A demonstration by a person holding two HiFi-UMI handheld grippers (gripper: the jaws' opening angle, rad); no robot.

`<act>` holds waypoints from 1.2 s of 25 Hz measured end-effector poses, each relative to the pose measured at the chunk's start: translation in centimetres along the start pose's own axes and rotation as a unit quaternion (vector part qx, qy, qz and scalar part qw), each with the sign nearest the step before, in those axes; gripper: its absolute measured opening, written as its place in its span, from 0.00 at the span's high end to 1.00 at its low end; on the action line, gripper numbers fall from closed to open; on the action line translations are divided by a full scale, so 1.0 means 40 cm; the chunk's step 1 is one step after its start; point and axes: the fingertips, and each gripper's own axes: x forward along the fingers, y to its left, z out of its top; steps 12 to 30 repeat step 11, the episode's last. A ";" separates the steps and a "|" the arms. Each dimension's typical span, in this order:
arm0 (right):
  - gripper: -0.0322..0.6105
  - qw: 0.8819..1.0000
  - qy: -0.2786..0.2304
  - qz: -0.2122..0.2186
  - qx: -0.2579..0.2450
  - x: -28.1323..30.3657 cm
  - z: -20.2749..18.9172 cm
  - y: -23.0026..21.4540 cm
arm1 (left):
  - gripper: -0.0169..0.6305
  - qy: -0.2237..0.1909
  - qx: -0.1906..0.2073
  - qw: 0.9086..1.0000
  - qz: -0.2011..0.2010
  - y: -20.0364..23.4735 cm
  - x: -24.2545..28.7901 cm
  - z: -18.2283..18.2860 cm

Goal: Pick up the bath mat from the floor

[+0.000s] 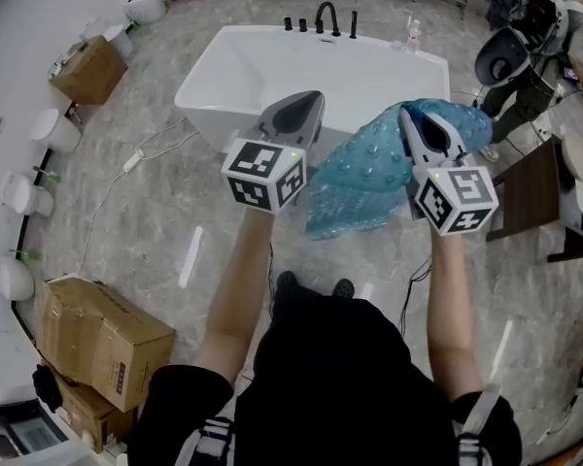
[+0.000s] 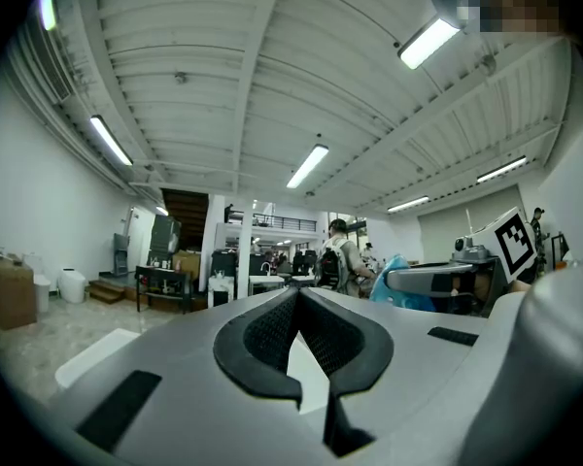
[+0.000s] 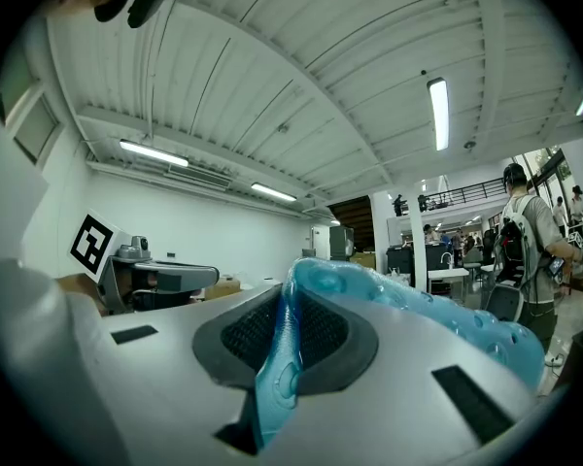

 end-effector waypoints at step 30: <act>0.89 1.000 -0.007 0.001 0.002 -0.033 0.003 0.002 | 0.97 0.000 0.000 1.000 -0.005 -0.018 0.003 -0.012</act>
